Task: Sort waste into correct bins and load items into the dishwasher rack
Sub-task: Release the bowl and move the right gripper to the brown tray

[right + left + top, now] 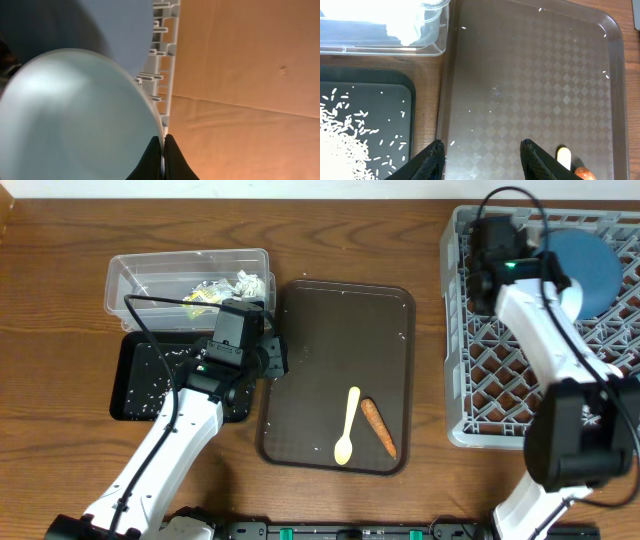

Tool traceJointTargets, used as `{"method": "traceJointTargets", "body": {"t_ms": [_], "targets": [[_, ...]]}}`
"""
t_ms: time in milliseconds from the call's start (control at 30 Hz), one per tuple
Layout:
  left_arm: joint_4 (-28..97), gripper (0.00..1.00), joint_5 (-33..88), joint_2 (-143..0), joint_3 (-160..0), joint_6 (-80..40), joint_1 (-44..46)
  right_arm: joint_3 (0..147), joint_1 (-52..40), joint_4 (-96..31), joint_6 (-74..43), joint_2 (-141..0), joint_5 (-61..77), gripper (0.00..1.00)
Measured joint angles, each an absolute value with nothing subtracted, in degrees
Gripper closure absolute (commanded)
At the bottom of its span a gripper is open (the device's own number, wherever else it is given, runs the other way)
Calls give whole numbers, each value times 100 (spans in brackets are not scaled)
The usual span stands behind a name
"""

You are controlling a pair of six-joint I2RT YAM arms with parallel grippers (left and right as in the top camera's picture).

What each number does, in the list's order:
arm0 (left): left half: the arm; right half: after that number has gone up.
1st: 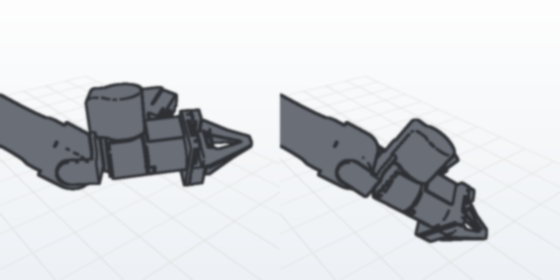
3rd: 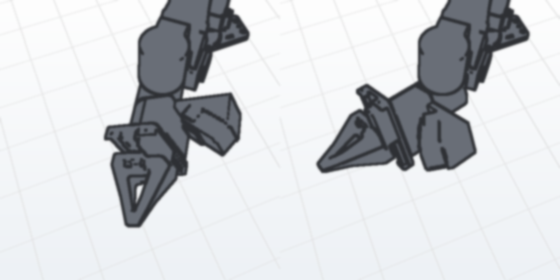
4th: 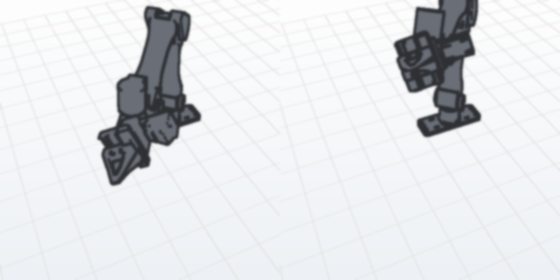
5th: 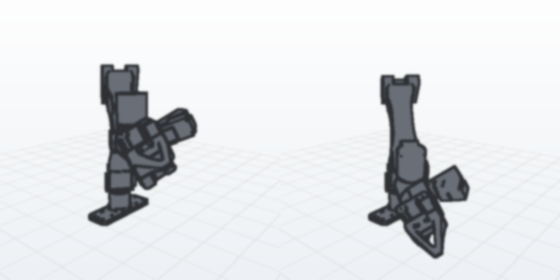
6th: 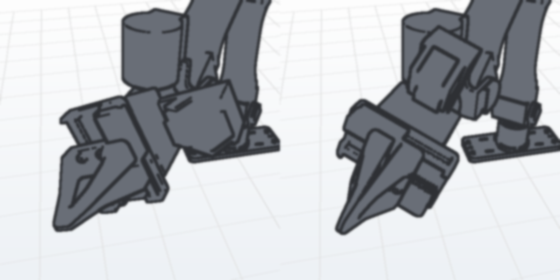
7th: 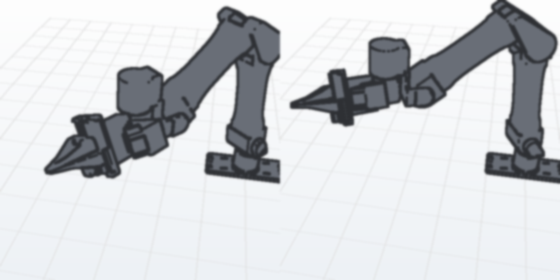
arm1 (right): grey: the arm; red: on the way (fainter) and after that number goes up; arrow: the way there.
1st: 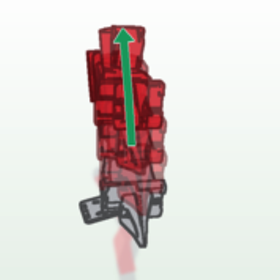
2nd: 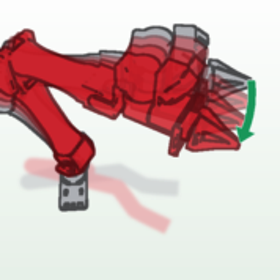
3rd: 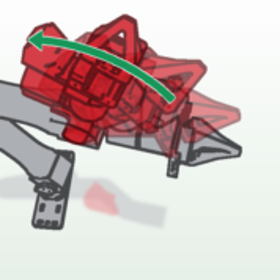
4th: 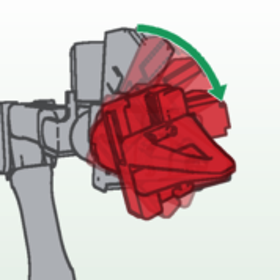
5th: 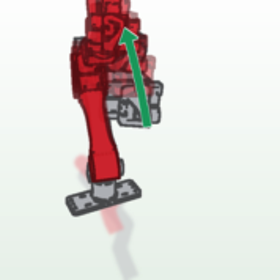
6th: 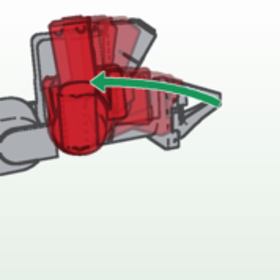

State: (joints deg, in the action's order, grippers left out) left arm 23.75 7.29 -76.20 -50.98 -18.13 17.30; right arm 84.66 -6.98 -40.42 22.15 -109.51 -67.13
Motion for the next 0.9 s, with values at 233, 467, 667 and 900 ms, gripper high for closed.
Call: {"method": "traceJointTargets", "body": {"t_ms": [233,467,667,900], "targets": [[2379,49,729,-7620,-5098,-1813,1730,8471,-1039,-4134,2112,-11246,-7317,99],[2381,49,729,-7620,-5098,-1813,1730,8473,-1267,-4324,1789,-11316,-7306,80],[2381,49,729,-7620,-5098,-1813,1730,8466,-1487,-4375,1494,-11413,-7046,64],[2381,49,729,-7620,-5098,-1813,1730,8462,-1608,-4440,1098,-11413,-6567,59]]}}
